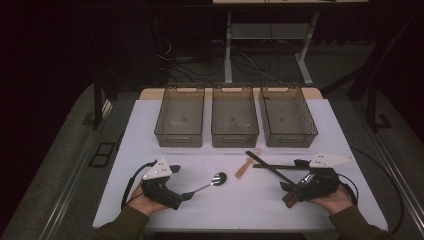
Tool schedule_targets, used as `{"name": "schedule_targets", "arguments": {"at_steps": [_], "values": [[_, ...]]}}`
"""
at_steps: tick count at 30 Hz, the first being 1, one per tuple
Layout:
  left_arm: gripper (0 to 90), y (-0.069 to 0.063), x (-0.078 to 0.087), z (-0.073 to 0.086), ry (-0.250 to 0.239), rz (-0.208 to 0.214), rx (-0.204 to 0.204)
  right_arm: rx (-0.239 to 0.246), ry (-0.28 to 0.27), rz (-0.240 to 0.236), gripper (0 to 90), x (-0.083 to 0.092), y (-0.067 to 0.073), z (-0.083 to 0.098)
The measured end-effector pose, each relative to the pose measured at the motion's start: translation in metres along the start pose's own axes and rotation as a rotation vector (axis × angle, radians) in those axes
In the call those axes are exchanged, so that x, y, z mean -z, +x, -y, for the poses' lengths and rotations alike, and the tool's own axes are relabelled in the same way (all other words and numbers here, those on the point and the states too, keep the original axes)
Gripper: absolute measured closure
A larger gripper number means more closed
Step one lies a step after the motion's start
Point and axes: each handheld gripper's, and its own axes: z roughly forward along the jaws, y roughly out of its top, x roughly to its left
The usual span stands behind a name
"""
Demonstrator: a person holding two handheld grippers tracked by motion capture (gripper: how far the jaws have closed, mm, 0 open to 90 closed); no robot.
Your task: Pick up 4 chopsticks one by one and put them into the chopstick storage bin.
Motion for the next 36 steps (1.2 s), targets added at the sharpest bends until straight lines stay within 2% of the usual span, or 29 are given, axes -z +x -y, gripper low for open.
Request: {"name": "schedule_targets", "arguments": {"at_steps": [4,10,17,30,31,33,34,36], "values": [[0.0,0.0,0.001,0.0,0.001,-0.004,0.0,0.003,-0.008,0.012,2.5,0.0,-0.002,-0.002],[0.0,0.0,0.0,0.001,0.006,-0.003,0.002,-0.018,-0.023,0.01,2.5,-0.002,-0.015,-0.007],[0.1,0.001,-0.001,-0.001,0.002,0.005,0.001,-0.027,-0.037,0.02,2.5,-0.004,-0.02,-0.011],[0.1,0.001,-0.002,0.0,0.005,0.012,-0.001,-0.021,0.009,0.031,2.7,-0.022,-0.028,-0.016],[0.1,0.001,-0.002,0.0,0.006,0.012,-0.002,-0.018,0.015,0.028,8.6,-0.024,-0.03,-0.017],[0.0,0.001,-0.002,-0.001,0.01,0.013,-0.003,-0.019,0.02,0.027,8.7,-0.025,-0.031,-0.017],[0.0,0.001,-0.002,-0.001,0.006,0.014,-0.003,-0.029,0.037,0.026,12.7,-0.028,-0.033,-0.017],[0.1,0.0,-0.002,0.0,0.006,0.015,-0.004,-0.034,0.041,0.019,14.7,-0.028,-0.034,-0.017]]}}
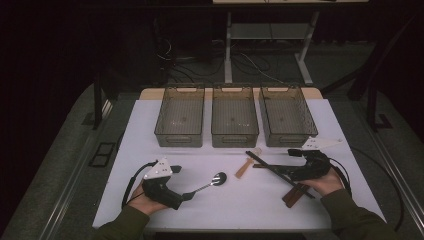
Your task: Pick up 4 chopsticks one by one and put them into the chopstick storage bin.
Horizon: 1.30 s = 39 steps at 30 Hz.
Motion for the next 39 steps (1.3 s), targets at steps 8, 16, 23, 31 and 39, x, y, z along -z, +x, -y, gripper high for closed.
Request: {"name": "schedule_targets", "arguments": {"at_steps": [8,16,23,31,39], "values": [[0.2,0.0,-0.001,0.0,0.012,0.0,-0.002,-0.031,0.038,-0.011,25.9,0.003,-0.001,0.002],[0.4,0.0,-0.001,0.0,0.013,0.001,-0.002,-0.019,0.07,-0.019,37.0,0.002,0.0,0.005],[0.6,0.0,-0.001,0.0,0.012,0.003,-0.002,-0.014,0.099,-0.014,50.9,0.002,0.0,0.007],[0.9,0.0,-0.001,0.0,0.016,0.002,-0.004,-0.001,0.134,-0.01,66.9,0.001,-0.002,0.01],[1.1,-0.001,-0.001,0.0,0.026,-0.001,-0.013,0.004,0.178,-0.028,79.2,0.0,-0.003,0.012]]}}
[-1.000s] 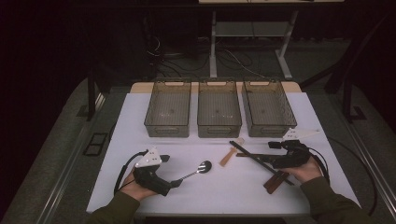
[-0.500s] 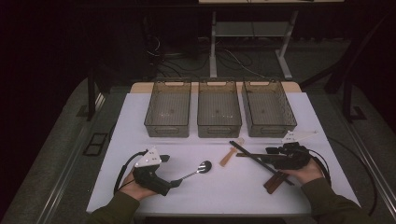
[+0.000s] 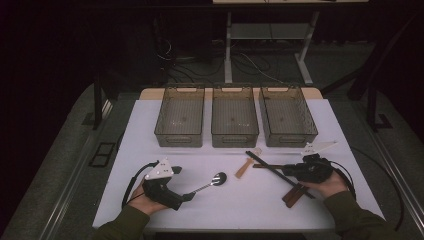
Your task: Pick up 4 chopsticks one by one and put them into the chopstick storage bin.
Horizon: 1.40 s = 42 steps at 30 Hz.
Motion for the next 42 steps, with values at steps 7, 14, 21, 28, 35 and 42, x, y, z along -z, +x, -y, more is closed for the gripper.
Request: {"name": "schedule_targets", "arguments": {"at_steps": [7,14,21,28,35,42], "values": [[1.1,0.0004,0.0,0.0,-0.004,0.004,0.0,0.018,0.033,-0.008,82.4,-0.0024,0.0021,0.0007],[1.1,0.0002,-0.0002,-0.0001,-0.002,0.005,0.0,0.03,0.049,-0.008,83.0,-0.0035,0.0031,0.0015],[1.1,0.0,-0.0002,-0.0001,0.001,0.006,0.001,0.035,0.061,-0.008,83.0,-0.0048,0.0044,0.0018],[1.1,-0.0003,-0.0008,0.0,0.007,0.009,-0.001,0.036,0.061,-0.002,83.0,-0.0047,0.0038,0.0021],[1.2,-0.0003,-0.0007,0.0,0.007,0.01,-0.002,0.042,0.076,0.005,83.0,-0.0064,0.0036,0.0028],[1.1,-0.0002,-0.0007,0.0,0.009,0.011,-0.005,0.045,0.089,0.012,82.9,-0.008,0.003,0.0037]]}}
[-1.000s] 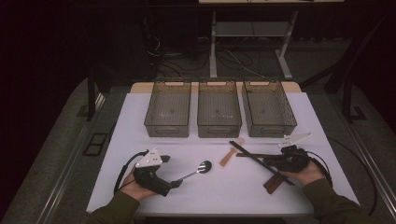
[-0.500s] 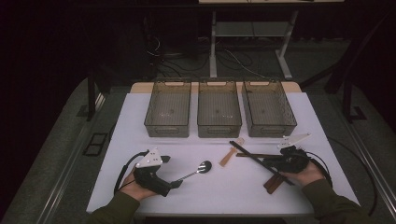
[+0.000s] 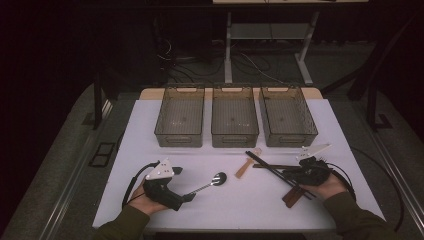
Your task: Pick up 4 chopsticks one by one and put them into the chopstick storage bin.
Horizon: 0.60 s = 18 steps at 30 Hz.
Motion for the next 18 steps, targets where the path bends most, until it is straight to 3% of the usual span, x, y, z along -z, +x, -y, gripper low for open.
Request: {"name": "schedule_targets", "arguments": {"at_steps": [18], "values": [[1.2,-0.0006,-0.0008,0.0,0.005,0.001,0.001,0.033,0.04,0.032,81.5,-0.0061,0.0026,0.0011]]}}
